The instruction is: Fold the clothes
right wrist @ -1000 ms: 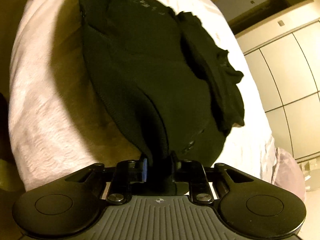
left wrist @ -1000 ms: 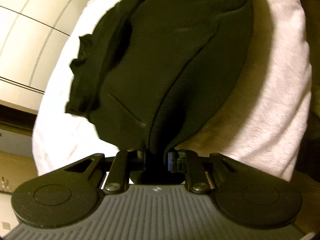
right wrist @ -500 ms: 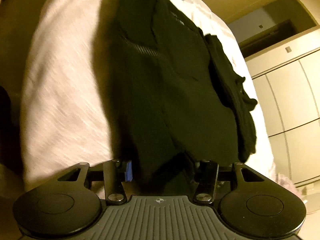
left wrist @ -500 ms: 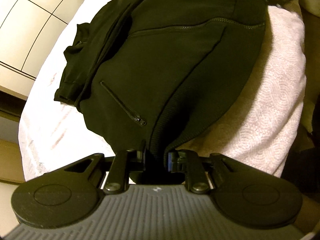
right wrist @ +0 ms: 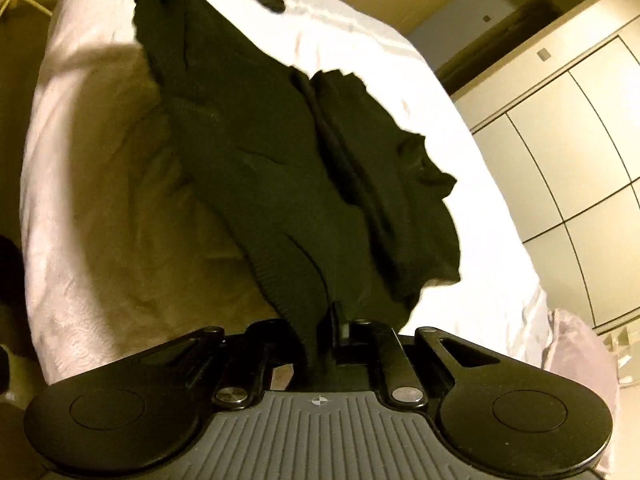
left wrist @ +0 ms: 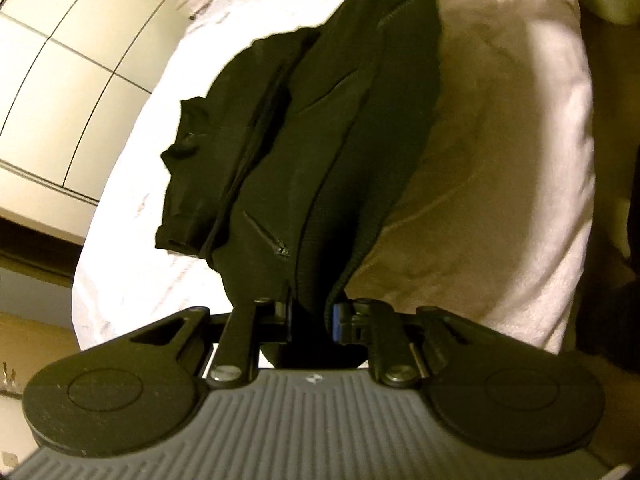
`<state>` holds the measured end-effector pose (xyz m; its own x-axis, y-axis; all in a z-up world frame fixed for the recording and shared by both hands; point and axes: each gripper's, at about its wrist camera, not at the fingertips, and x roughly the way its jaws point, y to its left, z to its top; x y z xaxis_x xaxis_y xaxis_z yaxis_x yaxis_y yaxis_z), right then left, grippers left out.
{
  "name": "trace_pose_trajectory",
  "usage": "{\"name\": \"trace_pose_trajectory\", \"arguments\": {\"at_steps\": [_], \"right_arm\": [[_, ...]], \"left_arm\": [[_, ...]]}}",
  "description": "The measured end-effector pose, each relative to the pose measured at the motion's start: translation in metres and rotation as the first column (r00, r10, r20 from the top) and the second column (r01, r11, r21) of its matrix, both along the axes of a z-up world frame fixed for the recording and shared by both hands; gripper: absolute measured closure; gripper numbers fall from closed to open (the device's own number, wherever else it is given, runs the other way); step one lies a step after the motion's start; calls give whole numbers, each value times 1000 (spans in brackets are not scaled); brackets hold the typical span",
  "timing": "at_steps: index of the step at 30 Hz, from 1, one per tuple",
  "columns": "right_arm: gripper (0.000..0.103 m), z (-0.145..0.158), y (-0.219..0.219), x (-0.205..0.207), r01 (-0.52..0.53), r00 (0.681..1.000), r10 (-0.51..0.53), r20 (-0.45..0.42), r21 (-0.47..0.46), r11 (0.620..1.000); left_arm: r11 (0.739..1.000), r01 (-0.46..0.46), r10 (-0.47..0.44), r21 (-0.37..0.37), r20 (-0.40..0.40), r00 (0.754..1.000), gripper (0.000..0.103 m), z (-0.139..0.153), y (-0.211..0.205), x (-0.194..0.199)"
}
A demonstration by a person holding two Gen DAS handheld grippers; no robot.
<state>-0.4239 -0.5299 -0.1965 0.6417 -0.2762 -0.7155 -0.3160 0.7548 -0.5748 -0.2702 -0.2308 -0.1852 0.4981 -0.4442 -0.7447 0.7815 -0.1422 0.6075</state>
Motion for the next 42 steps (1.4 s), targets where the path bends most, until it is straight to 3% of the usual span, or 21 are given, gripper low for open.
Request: {"name": "trace_pose_trajectory", "arguments": {"at_steps": [4,9,16,20,28,31,35,38,42], "right_arm": [[96,9,6,-5,-28,998,29,-57,12,1000],[96,14,38,-52,-11,990,24,-136,94,996],[96,55,70,-113,12,955,66,-290,258,966],[96,69,57,-104,-23,932,123,-340,283,959],[95,140,-27,-7,-115,943,187,-275,256,960],[95,143,-58,40,-92,943,169,-288,264,960],[95,140,-97,104,-43,937,137,-320,284,958],[95,120,-125,151,29,932,90,-352,319,947],[95,90,-144,192,104,900,55,-432,336,936]], "left_arm": [[1000,26,-26,10,-26,999,90,19,11,-17],[999,2,3,44,-126,992,90,36,43,-63],[991,-43,83,129,-326,942,90,67,86,-144],[989,-81,122,124,-367,922,90,79,76,-135],[976,-215,209,32,-413,886,89,149,4,1],[970,-243,227,18,-432,873,88,164,-32,65],[960,-277,258,42,-523,813,88,134,-59,136],[952,-301,279,63,-586,761,87,111,-78,189],[940,-329,304,93,-664,683,87,82,-104,260]]}}
